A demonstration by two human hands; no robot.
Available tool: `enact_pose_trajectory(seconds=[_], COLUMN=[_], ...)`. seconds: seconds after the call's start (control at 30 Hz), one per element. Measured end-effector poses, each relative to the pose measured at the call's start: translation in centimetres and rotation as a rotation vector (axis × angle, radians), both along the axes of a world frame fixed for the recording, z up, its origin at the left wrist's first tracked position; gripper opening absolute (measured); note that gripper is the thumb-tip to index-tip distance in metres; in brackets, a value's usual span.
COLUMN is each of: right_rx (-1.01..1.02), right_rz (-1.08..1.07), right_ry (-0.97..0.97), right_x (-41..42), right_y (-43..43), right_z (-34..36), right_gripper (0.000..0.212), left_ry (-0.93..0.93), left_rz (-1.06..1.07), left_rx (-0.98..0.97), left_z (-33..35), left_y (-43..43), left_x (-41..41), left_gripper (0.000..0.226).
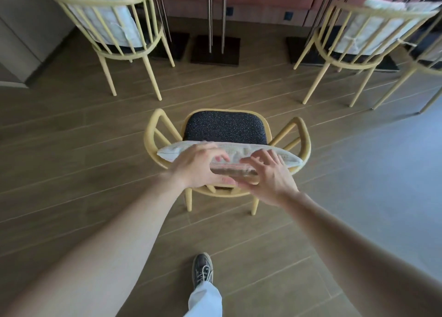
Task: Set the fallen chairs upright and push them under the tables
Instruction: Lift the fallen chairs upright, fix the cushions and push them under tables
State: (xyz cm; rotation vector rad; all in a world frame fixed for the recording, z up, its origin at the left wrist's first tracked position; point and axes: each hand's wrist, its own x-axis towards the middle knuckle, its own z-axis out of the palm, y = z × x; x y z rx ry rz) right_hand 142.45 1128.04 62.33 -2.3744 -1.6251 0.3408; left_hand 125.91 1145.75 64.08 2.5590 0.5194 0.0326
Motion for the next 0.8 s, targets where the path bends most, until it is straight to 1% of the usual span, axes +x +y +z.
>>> enact_pose_trajectory(seconds=[0.1,0.17,0.3,0.4,0.5,0.63,0.8], right_rx=[-0.141,-0.196,-0.337,-0.501,-0.549,-0.509,-0.516], right_rz=[0.069,0.107,0.22,0.306,0.29,0.269,0.236], right_ry=[-0.069,-0.101,-0.135,-0.124,-0.071,-0.131,-0.093], right_x=[-0.1,0.1,0.5,0.8,0.9,1.7,3.9], right_y=[-2.0,-1.7,0.8,3.2,4.9,6.5,11.3], right_z=[-0.3,-0.3,0.0,-0.3,-1.3,-2.6,-2.5], right_gripper=[0.066,0.061,0.064,0.059,0.049,0.046,0.039], left_ry=[0.2,0.26,0.425,0.528,0.562,0.531,0.527], left_rz=[-0.032,-0.009,-0.02,-0.11,-0.182,-0.193,-0.205], left_rx=[0.074,0.157,0.314,0.297,0.263,0.339,0.352], left_z=[-1.1,-2.1,-2.6,-2.6,-3.2,-4.0,-4.0], left_y=[-2.2,-2.8,-2.3,-1.1,0.0,1.9,6.7], left_x=[-0.6,-0.8,0.5,1.8,2.2,2.8,5.2], left_gripper=[0.064,0.061,0.055,0.042,0.034,0.037,0.036])
